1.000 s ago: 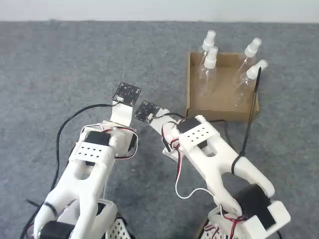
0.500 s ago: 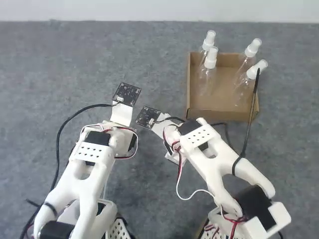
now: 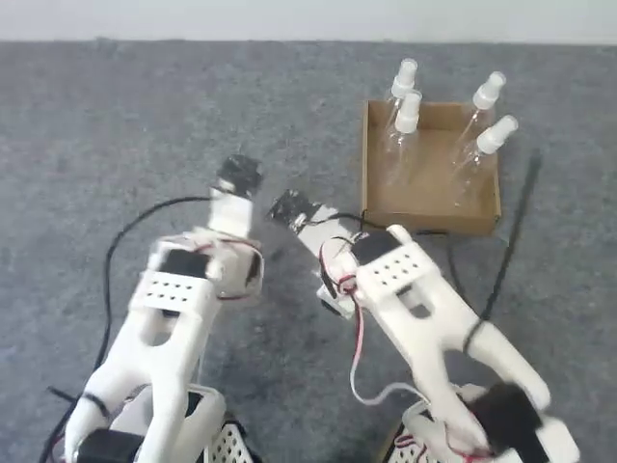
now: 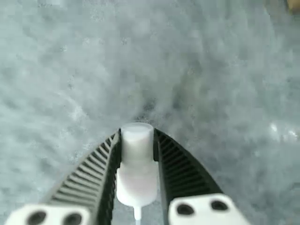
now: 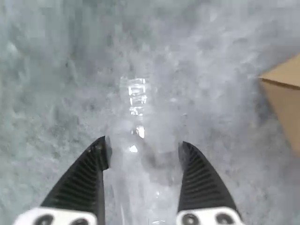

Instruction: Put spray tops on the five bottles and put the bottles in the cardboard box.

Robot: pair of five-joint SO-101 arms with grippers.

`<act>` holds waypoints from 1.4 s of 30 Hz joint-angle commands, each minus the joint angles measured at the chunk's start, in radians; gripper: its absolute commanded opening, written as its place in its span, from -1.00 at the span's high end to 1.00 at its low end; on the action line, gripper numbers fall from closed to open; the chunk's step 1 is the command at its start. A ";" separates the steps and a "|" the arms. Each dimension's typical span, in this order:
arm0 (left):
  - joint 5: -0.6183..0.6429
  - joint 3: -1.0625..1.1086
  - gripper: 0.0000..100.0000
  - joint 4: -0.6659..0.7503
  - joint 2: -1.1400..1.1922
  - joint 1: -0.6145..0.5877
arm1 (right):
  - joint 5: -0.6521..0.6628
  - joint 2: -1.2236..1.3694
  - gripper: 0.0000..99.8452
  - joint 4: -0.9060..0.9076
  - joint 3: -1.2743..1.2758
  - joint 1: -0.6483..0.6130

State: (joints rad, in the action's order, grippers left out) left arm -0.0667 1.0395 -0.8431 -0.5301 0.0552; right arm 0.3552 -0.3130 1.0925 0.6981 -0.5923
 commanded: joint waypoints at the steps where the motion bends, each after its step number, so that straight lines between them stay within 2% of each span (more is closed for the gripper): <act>1: 0.008 -0.196 0.98 -0.124 -0.143 -0.104 | -0.084 -0.180 0.99 0.007 -0.055 -0.010; 6: 0.011 -0.403 0.98 -0.272 -0.353 -0.206 | -0.160 -0.286 0.99 -0.064 -0.041 -0.065; 11: 0.015 -0.576 0.98 -0.358 -0.488 -0.212 | -0.184 -0.268 0.99 -0.189 -0.037 -0.226; 15: 0.040 -0.685 0.98 -0.405 -0.482 -0.213 | -0.184 -0.214 0.99 -0.243 -0.037 -0.280; 23: 0.235 -0.737 0.98 -0.330 -0.485 -0.215 | -0.184 -0.170 0.99 -0.222 0.011 -0.326; 26: 0.258 -0.736 0.98 -0.285 -0.485 -0.215 | -0.193 -0.177 0.99 -0.326 0.084 -0.352; 30: 0.279 -0.730 0.98 -0.270 -0.485 -0.233 | -0.236 -0.242 0.99 -0.625 0.264 -0.354; 33: 0.321 -0.708 0.98 -0.261 -0.483 -0.276 | -0.253 -0.321 0.99 -0.760 0.376 -0.355; 36: 0.370 -0.661 0.98 -0.236 -0.483 -0.281 | -0.253 -0.400 0.99 -0.829 0.445 -0.355; 42: 0.384 -0.578 0.98 -0.190 -0.483 -0.173 | -0.255 -0.490 0.99 -0.851 0.516 -0.351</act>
State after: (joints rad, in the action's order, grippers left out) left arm 0.3000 0.4473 -1.0733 -0.9981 -0.1765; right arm 0.1143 -0.7304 0.2731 1.2121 -0.9406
